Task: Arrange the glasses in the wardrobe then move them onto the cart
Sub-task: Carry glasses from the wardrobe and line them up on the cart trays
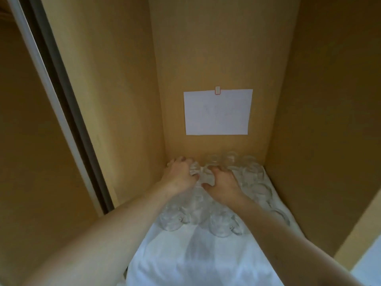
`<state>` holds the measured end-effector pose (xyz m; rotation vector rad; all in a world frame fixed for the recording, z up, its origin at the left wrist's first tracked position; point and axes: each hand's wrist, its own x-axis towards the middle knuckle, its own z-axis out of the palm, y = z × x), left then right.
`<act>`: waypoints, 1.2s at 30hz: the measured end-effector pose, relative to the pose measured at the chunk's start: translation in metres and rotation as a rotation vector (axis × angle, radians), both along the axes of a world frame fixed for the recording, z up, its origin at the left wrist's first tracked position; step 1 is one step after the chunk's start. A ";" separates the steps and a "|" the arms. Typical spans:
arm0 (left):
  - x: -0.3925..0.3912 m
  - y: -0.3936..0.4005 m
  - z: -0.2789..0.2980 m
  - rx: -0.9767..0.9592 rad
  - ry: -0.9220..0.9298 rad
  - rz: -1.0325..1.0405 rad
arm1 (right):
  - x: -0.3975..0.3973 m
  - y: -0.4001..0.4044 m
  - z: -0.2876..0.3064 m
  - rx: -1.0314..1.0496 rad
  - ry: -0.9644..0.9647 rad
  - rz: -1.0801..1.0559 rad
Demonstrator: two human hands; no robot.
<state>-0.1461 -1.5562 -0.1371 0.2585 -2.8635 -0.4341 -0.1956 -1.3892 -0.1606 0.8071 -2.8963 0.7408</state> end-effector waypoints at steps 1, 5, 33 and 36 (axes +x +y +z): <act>-0.004 -0.001 -0.002 -0.006 -0.005 -0.019 | -0.001 0.001 -0.002 0.002 -0.006 -0.023; -0.023 0.000 -0.007 0.008 0.002 -0.093 | -0.013 0.016 -0.007 0.008 -0.021 -0.104; -0.259 -0.003 -0.062 0.185 -0.185 -0.027 | -0.253 -0.006 -0.036 0.119 -0.144 -0.096; -0.272 -0.002 -0.068 0.286 -0.218 -0.029 | -0.261 -0.006 -0.042 0.140 -0.184 -0.080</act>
